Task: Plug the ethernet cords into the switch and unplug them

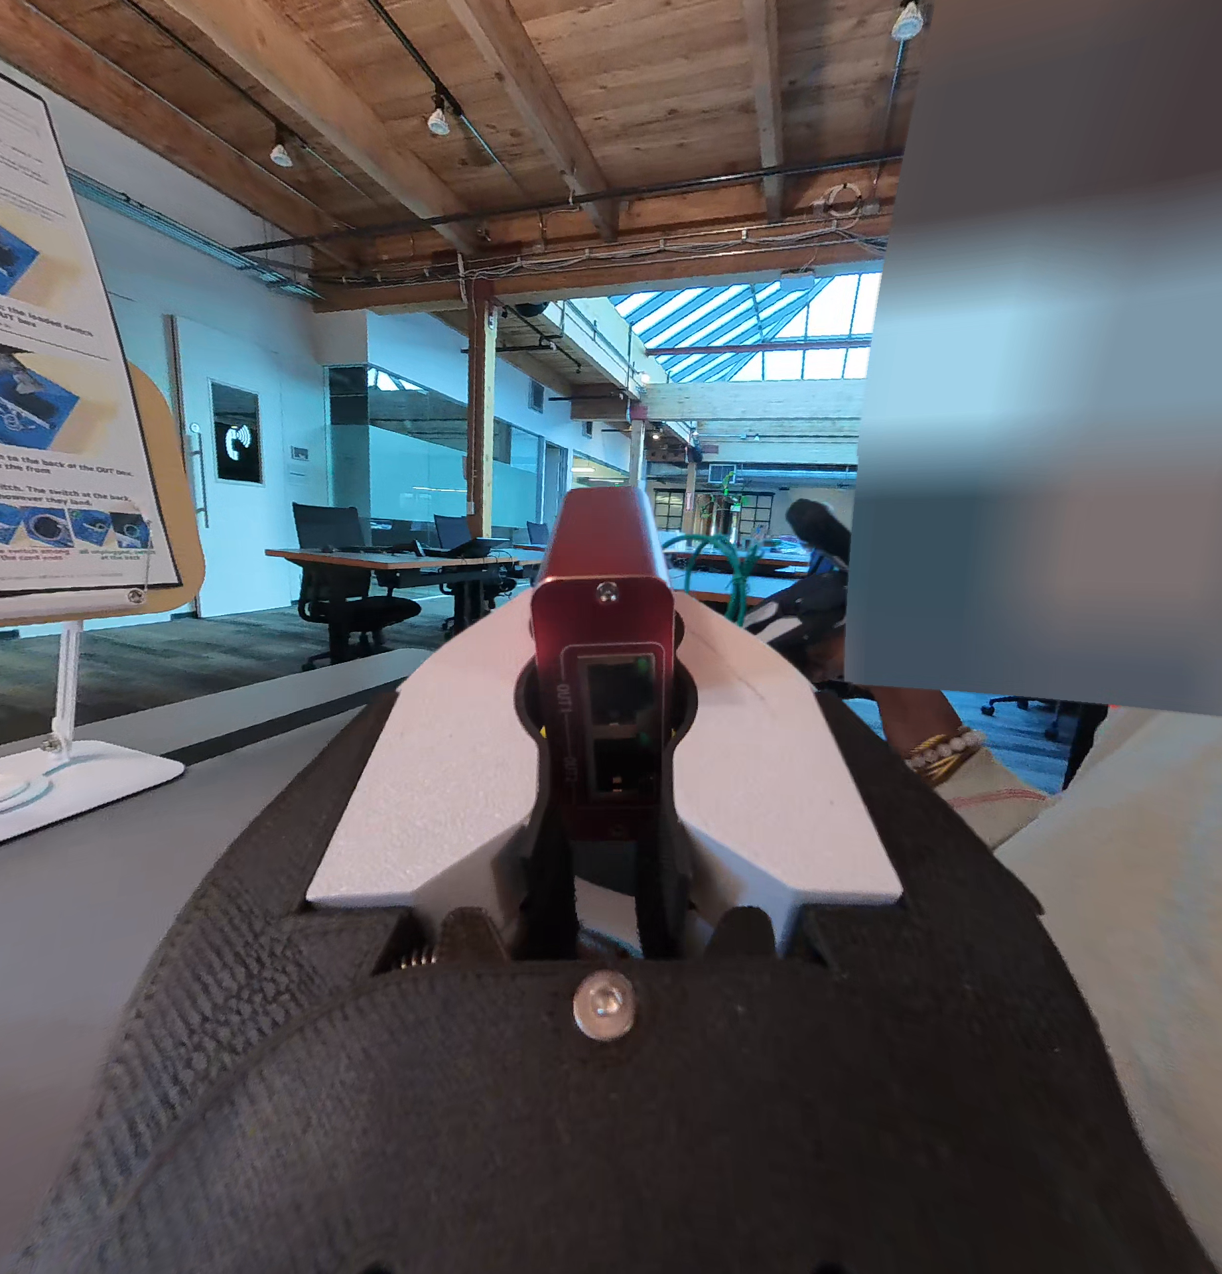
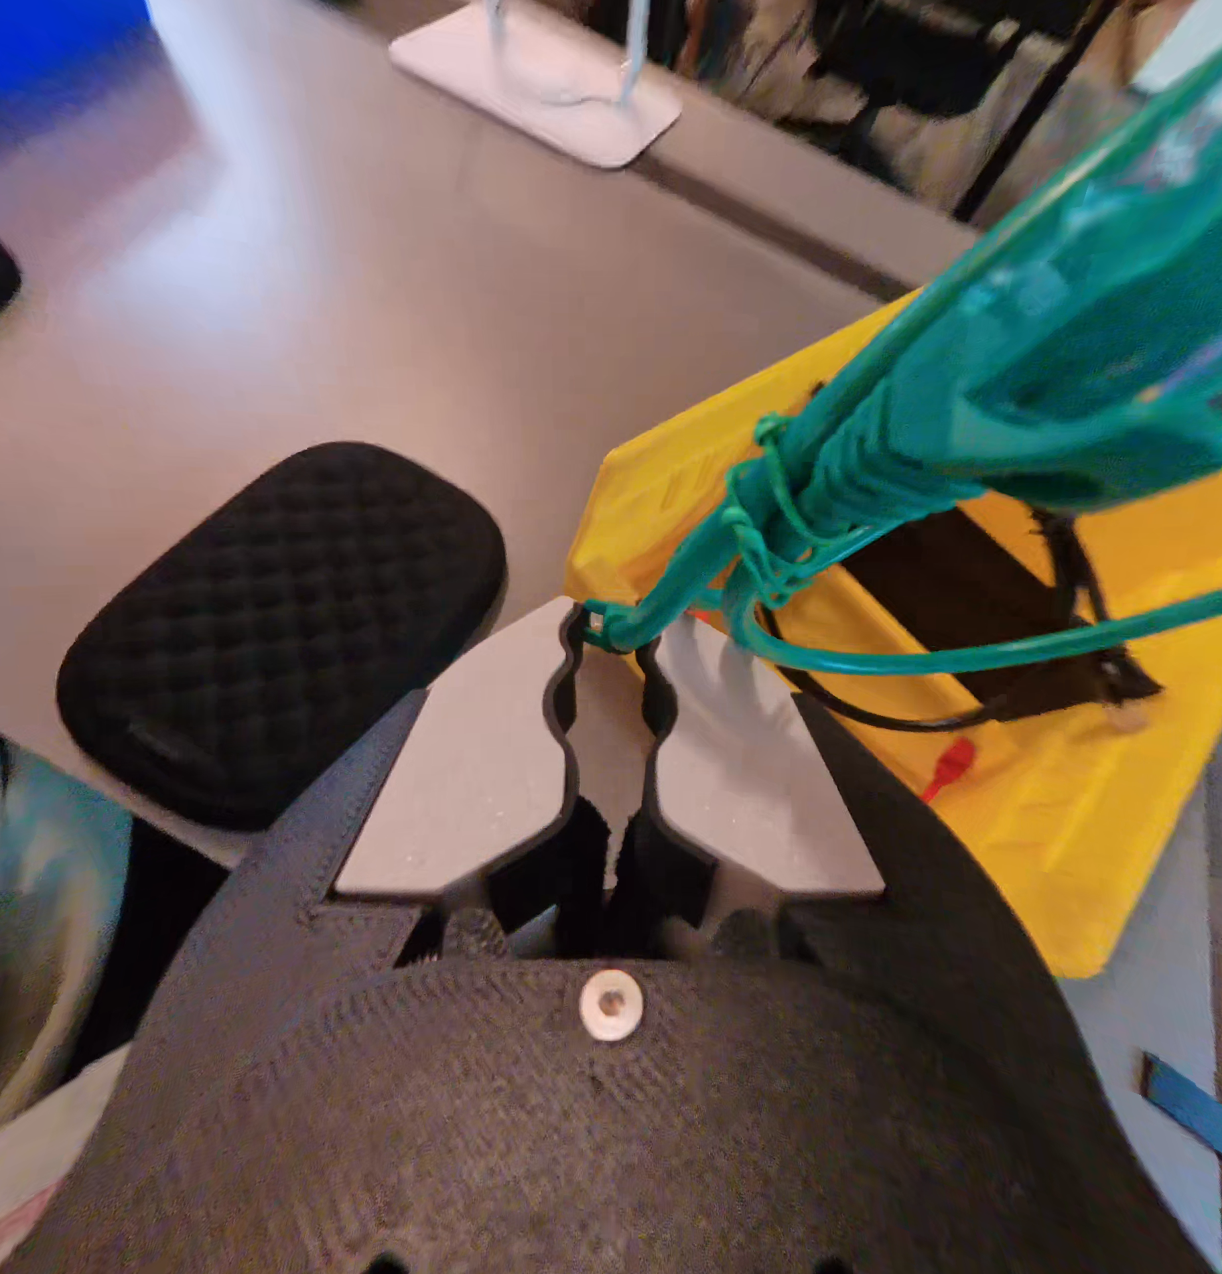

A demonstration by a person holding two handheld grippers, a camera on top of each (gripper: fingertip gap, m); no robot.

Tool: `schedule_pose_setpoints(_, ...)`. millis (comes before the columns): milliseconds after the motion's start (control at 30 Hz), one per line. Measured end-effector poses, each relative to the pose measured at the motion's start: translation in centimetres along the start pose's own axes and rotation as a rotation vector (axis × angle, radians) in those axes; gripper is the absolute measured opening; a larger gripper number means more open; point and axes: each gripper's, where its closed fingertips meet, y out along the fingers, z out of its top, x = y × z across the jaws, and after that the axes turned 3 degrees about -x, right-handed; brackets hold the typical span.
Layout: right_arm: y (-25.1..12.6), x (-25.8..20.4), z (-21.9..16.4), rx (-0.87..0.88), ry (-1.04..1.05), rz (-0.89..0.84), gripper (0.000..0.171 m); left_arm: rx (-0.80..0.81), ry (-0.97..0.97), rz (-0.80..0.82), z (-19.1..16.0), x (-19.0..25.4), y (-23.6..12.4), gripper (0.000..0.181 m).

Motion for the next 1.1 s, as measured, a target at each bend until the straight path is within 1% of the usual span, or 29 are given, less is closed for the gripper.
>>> schedule_pose_setpoints(67, 0.8, -1.3, 0.5, 0.012, -0.001, 0.144, 0.015, 0.005, -0.008, -0.003, 0.1, 0.0, 0.0, 0.029)
schedule_pose_setpoints(133, 1.3, -2.1, 1.4, 0.070, 0.041, 0.284, 0.015, 0.009, -0.004, 0.003, 0.1, -0.1, -0.1, 0.029)
schedule_pose_setpoints(233, 1.3, -1.4, 1.8, 0.148, 0.235, 0.441, 0.016, 0.010, -0.010, 0.003, 0.1, -0.2, -0.2, 0.029)
schedule_pose_setpoints(300, 1.4, 0.3, 1.5, 0.194, 0.365, 0.473, 0.017, 0.011, -0.016, 0.003, 0.1, -0.3, -0.3, 0.029)
schedule_pose_setpoints(367, 2.1, 2.8, 0.0, 0.171, 0.503, 0.403, 0.020, 0.013, -0.020, 0.006, 0.1, -0.5, -0.3, 0.029)
schedule_pose_setpoints(400, 2.4, 3.9, -1.2, 0.131, 0.558, 0.353, 0.026, 0.013, -0.022, 0.005, 0.0, -0.5, -0.3, 0.029)
schedule_pose_setpoints(467, 2.5, 4.8, -3.0, 0.052, 0.627, 0.306, 0.027, 0.010, -0.028, 0.001, -0.1, -0.4, -0.2, 0.029)
schedule_pose_setpoints(533, 2.4, 5.2, -4.2, -0.007, 0.647, 0.245, 0.032, 0.006, -0.027, -0.001, -0.2, -0.4, -0.1, 0.029)
schedule_pose_setpoints(600, 2.1, 5.7, -5.8, -0.108, 0.646, 0.118, 0.035, -0.002, -0.025, -0.006, -0.4, -0.2, 0.1, 0.029)
schedule_pose_setpoints(633, 1.8, 6.1, -6.8, -0.171, 0.639, 0.037, 0.042, -0.007, -0.025, -0.008, -0.5, -0.2, 0.1, 0.029)
schedule_pose_setpoints(667, 1.3, 6.4, -7.3, -0.211, 0.625, -0.034, 0.046, -0.013, -0.023, -0.009, -0.6, -0.1, 0.2, 0.029)
schedule_pose_setpoints(767, 0.0, 7.0, -7.4, -0.294, 0.533, -0.195, 0.059, -0.024, -0.019, -0.007, -0.8, -0.1, 0.4, 0.029)
schedule_pose_setpoints(833, -1.3, 7.8, -6.8, -0.327, 0.435, -0.343, 0.069, -0.042, -0.028, -0.004, -1.2, -0.1, 0.6, 0.029)
schedule_pose_setpoints(900, -2.3, 8.2, -4.5, -0.260, 0.269, -0.454, 0.080, -0.075, -0.054, -0.003, -2.0, -0.3, 0.9, 0.029)
schedule_pose_setpoints(933, -2.3, 7.8, -2.4, -0.177, 0.162, -0.467, 0.089, -0.089, -0.074, -0.003, -2.5, -0.3, 1.2, 0.028)
schedule_pose_setpoints(967, -1.9, 6.2, 0.4, -0.058, 0.040, -0.418, 0.102, -0.103, -0.098, -0.002, -3.0, -0.4, 1.4, 0.029)
schedule_pose_setpoints(1000, -1.3, 3.6, 3.4, 0.088, -0.093, -0.320, 0.117, -0.115, -0.130, 0.001, -3.5, -0.6, 1.6, 0.029)
schedule_pose_setpoints(1067, -1.1, -3.4, 8.7, 0.370, -0.378, -0.106, 0.132, -0.124, -0.217, 0.000, -4.3, -0.7, 2.1, 0.028)
schedule_pose_setpoints(1100, -1.1, -7.1, 10.4, 0.484, -0.534, -0.026, 0.140, -0.118, -0.274, -0.017, -4.6, -0.6, 2.4, 0.028)
